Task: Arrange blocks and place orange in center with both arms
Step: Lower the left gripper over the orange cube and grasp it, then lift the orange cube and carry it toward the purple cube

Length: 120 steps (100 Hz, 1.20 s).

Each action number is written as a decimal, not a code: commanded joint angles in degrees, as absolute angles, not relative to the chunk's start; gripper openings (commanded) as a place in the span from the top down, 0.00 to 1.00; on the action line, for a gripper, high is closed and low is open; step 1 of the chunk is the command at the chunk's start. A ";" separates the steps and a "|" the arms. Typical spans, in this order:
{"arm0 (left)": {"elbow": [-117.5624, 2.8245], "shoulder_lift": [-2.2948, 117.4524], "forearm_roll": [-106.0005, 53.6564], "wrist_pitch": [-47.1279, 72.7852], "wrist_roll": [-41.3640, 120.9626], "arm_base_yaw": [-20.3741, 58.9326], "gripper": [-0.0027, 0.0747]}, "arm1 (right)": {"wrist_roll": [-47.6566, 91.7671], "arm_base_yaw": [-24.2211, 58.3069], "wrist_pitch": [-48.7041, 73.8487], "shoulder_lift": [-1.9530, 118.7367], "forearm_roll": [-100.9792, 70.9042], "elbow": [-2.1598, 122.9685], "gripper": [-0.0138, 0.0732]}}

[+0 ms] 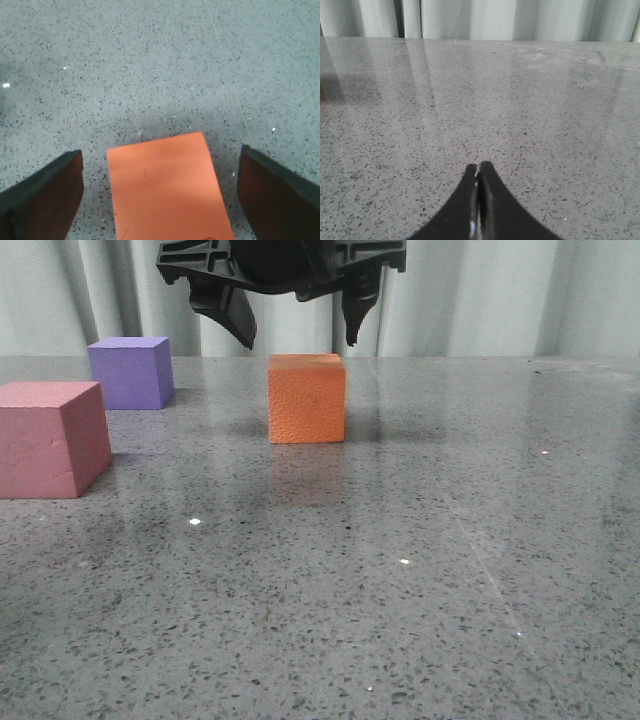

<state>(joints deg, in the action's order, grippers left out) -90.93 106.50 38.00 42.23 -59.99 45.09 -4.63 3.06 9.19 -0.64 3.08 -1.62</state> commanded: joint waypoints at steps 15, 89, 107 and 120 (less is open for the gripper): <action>-92.73 105.03 39.43 40.84 -60.48 45.43 0.21 | -4.16 2.80 4.31 -1.76 2.92 -0.81 0.91; -92.73 108.06 37.71 41.64 -60.48 45.43 0.60 | -4.16 2.80 4.31 -1.76 2.92 -0.81 0.91; -92.73 106.78 37.95 41.12 -60.48 45.43 0.78 | -4.16 2.80 4.31 -1.76 2.92 -0.81 0.91; -92.73 104.31 39.01 41.12 -59.72 45.43 0.78 | -4.16 2.80 4.31 -1.76 2.92 -0.81 0.91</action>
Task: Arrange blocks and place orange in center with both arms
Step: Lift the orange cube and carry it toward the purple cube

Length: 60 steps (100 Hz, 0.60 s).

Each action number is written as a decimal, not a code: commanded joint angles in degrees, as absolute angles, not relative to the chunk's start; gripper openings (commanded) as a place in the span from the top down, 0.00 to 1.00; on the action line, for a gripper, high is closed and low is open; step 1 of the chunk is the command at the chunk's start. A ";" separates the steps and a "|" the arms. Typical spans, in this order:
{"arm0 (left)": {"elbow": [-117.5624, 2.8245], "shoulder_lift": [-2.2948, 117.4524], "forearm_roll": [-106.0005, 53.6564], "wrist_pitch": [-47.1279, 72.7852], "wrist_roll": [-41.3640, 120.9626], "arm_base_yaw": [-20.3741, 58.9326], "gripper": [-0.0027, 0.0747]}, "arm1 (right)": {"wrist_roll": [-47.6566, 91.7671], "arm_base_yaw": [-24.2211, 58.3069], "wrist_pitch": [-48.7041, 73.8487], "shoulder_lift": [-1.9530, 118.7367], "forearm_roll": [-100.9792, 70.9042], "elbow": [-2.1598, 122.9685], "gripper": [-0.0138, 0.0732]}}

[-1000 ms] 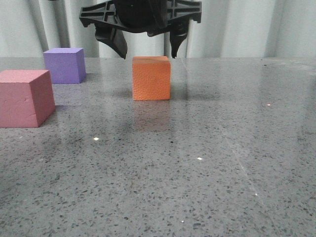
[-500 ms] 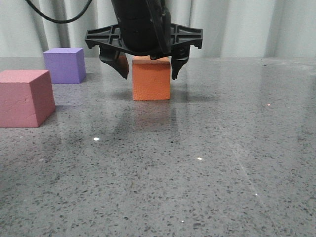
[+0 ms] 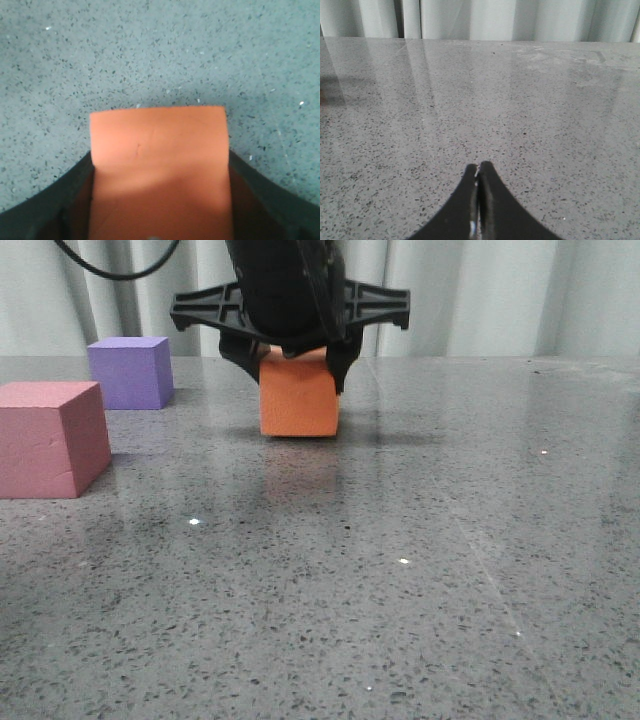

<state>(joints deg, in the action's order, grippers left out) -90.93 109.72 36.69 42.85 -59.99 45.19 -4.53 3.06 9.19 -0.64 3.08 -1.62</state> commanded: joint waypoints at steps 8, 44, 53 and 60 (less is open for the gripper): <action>-92.73 101.91 39.01 41.35 -57.99 45.43 0.78 | -4.16 2.80 4.31 -1.76 2.92 -0.81 0.91; -88.29 92.08 43.58 42.29 -56.73 41.36 0.78 | -4.16 2.80 4.31 -1.76 2.92 -0.81 0.91; -85.24 89.90 43.58 42.05 -56.73 38.57 0.78 | -4.16 2.80 4.31 -1.76 2.92 -0.81 0.91; -82.28 88.20 43.58 40.77 -56.73 36.39 0.78 | -4.16 2.80 4.31 -1.76 2.92 -0.81 0.91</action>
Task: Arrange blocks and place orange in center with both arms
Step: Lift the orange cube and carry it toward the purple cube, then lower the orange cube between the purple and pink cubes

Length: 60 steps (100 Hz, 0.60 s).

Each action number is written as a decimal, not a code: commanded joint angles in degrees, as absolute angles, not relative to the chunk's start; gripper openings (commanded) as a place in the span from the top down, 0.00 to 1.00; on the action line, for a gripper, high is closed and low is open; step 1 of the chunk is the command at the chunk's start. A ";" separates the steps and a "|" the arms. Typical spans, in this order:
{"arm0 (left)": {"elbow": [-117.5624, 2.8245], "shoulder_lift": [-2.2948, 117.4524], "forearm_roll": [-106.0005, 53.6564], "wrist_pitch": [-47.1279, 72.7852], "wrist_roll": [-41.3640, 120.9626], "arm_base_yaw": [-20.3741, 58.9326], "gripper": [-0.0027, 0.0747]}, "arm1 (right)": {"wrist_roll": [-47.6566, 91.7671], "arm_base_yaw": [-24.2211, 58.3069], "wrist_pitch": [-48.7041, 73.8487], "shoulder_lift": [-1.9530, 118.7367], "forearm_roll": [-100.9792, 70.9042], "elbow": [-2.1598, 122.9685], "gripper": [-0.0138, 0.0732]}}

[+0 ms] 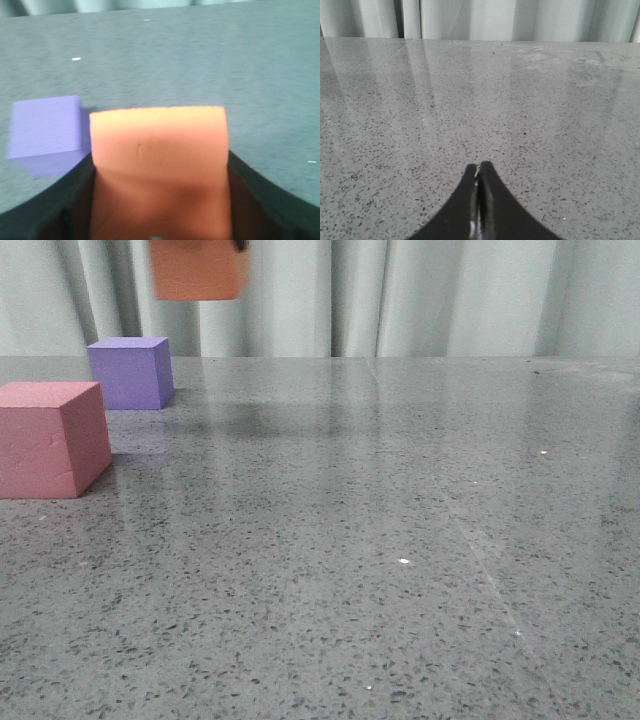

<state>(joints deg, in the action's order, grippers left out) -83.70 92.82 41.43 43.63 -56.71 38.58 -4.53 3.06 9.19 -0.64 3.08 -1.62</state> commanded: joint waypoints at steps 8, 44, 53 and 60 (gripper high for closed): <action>-78.45 86.27 43.48 38.24 -56.73 34.26 0.78 | -4.16 2.80 4.31 -1.76 2.92 -0.81 0.91; -68.67 84.53 40.34 30.47 -56.73 28.05 0.78 | -4.16 2.80 4.31 -1.76 2.92 -0.81 0.91; -67.46 84.53 40.34 30.19 -56.73 27.52 0.78 | -4.16 2.80 4.31 -1.76 2.92 -0.81 0.91; -66.77 84.53 40.34 29.36 -56.73 26.85 0.78 | -4.16 2.80 4.31 -1.76 2.92 -0.81 0.91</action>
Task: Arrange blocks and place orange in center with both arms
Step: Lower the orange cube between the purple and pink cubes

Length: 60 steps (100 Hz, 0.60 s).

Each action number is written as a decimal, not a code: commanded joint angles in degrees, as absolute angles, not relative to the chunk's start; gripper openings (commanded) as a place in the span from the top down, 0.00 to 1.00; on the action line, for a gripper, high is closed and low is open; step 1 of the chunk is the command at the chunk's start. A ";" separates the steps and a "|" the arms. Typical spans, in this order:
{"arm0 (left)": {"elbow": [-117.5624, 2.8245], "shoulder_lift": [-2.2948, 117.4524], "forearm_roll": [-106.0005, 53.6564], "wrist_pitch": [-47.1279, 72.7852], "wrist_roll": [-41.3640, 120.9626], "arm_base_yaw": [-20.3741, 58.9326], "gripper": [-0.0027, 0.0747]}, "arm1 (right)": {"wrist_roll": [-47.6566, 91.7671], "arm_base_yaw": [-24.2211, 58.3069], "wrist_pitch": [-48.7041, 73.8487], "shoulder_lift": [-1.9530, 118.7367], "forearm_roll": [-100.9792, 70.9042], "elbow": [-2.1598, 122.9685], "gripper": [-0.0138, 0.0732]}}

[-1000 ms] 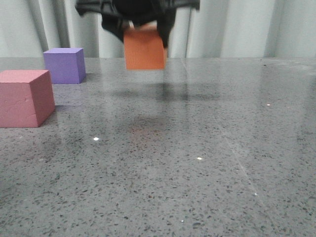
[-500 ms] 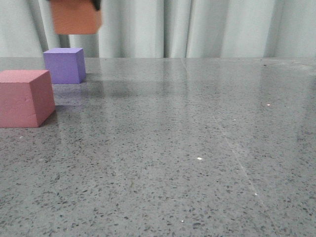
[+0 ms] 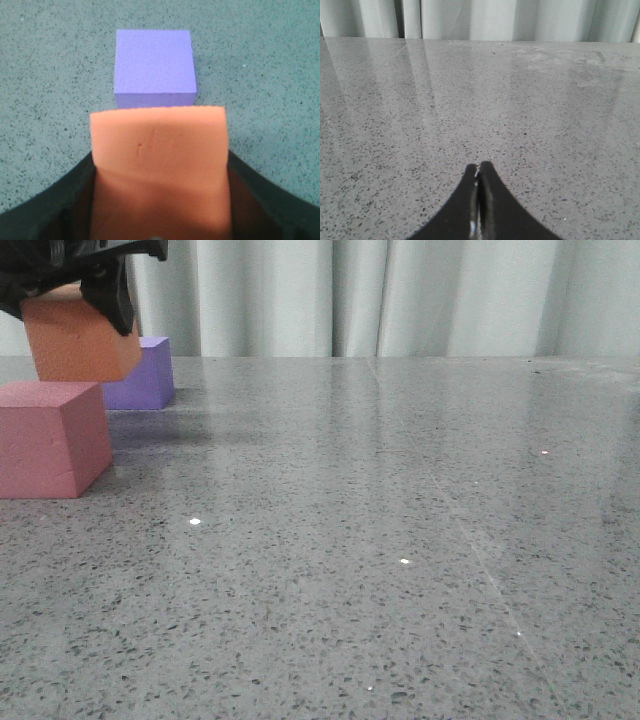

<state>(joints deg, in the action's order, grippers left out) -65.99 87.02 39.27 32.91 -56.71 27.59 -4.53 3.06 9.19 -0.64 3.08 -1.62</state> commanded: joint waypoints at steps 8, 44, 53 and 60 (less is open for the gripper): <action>-66.05 84.53 40.34 27.21 -56.73 26.27 0.78 | -4.16 2.80 4.31 -1.76 2.92 -0.81 0.91; -65.69 89.02 40.34 25.99 -56.73 25.85 0.77 | -4.16 2.80 4.31 -1.76 2.92 -0.81 0.91; -65.69 89.60 40.34 25.99 -56.73 25.85 0.73 | -4.16 2.80 4.31 -1.76 2.92 -0.81 0.91; -65.69 89.72 40.34 25.99 -56.73 25.85 0.68 | -4.16 2.80 4.31 -1.76 2.92 -0.81 0.91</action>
<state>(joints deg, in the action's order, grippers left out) -64.29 91.67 39.18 28.21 -56.69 25.96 -4.53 3.06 9.19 -0.64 3.08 -1.62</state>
